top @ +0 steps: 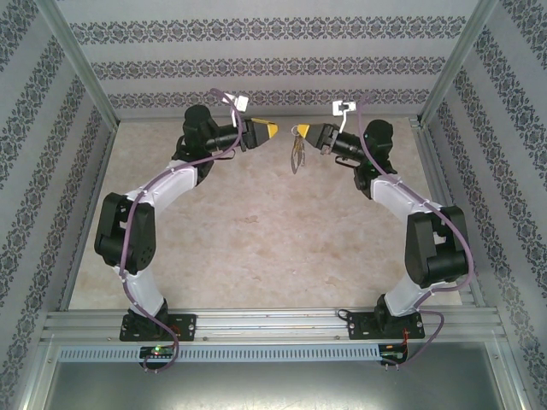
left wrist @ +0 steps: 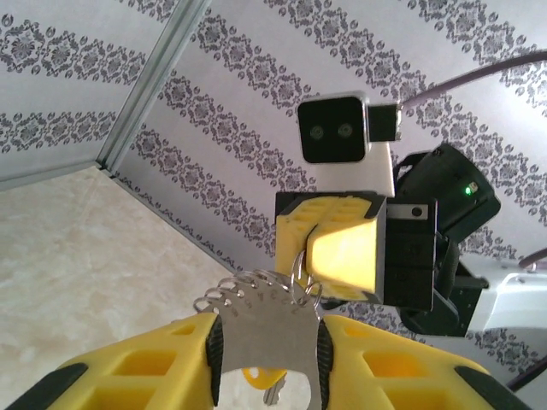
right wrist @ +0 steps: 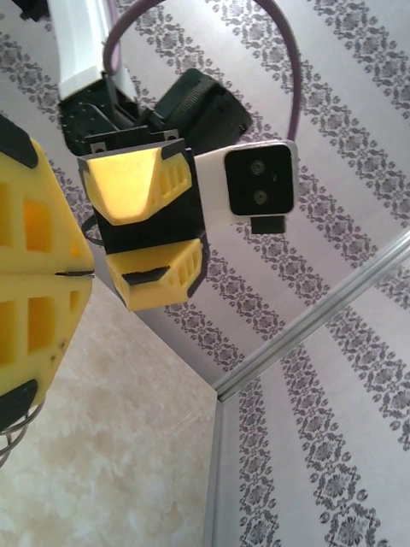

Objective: Put the keys on the keyring

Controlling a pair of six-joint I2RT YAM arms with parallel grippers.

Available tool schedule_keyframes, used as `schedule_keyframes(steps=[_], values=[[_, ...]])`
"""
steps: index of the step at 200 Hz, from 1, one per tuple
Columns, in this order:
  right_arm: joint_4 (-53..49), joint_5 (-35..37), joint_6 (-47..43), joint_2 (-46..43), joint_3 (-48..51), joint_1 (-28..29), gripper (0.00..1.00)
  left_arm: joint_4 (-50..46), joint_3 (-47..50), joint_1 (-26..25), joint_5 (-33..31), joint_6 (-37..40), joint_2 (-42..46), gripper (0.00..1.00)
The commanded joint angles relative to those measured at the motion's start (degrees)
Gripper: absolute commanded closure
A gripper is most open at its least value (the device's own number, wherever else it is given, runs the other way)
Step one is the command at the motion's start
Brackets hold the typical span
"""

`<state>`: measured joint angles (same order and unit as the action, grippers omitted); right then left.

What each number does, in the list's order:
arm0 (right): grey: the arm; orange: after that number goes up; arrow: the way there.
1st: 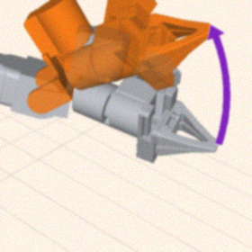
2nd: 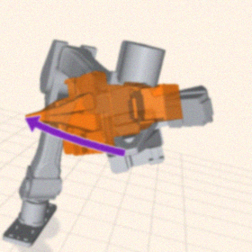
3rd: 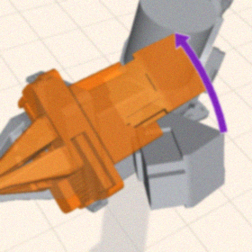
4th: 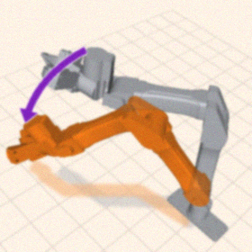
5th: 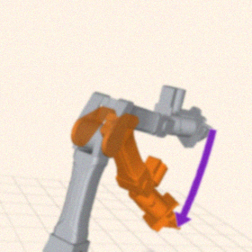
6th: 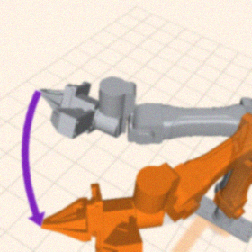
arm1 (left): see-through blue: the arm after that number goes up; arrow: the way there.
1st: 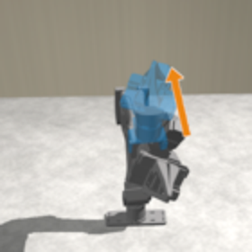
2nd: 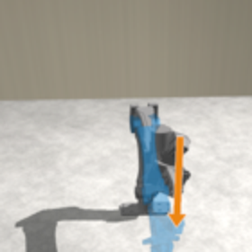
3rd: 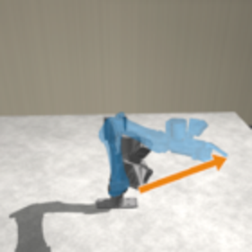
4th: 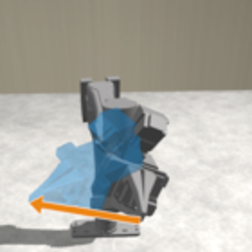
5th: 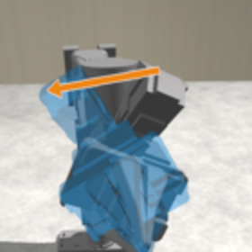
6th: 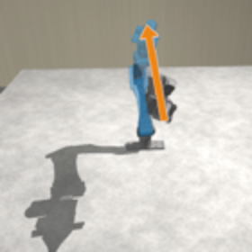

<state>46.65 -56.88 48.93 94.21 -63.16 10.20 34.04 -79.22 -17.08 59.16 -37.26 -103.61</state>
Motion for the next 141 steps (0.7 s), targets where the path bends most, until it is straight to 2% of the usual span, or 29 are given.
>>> schedule_keyframes(steps=[1, 57, 92, 141], values=[[-5.6, -5.5, -5.8, -0.9, -4.4, -1.2, 1.00, -6.9, -3.9, 0.8, 3.8, 4.8, 0.9, 0.63], [-26.0, -8.7, -19.9, -0.3, -10.6, -1.6, 1.00, -13.0, -10.5, 1.0, 9.3, 6.6, -2.7, 0.62], [-27.7, -9.9, -20.7, 0.4, -11.8, -1.2, 1.00, -17.4, -13.3, 1.0, 10.6, 8.4, -4.3, 0.62], [-28.2, -10.6, -20.7, 2.1, -13.4, 0.0, 1.00, -17.8, -13.9, 0.4, 12.0, 8.2, -5.9, 0.62]])
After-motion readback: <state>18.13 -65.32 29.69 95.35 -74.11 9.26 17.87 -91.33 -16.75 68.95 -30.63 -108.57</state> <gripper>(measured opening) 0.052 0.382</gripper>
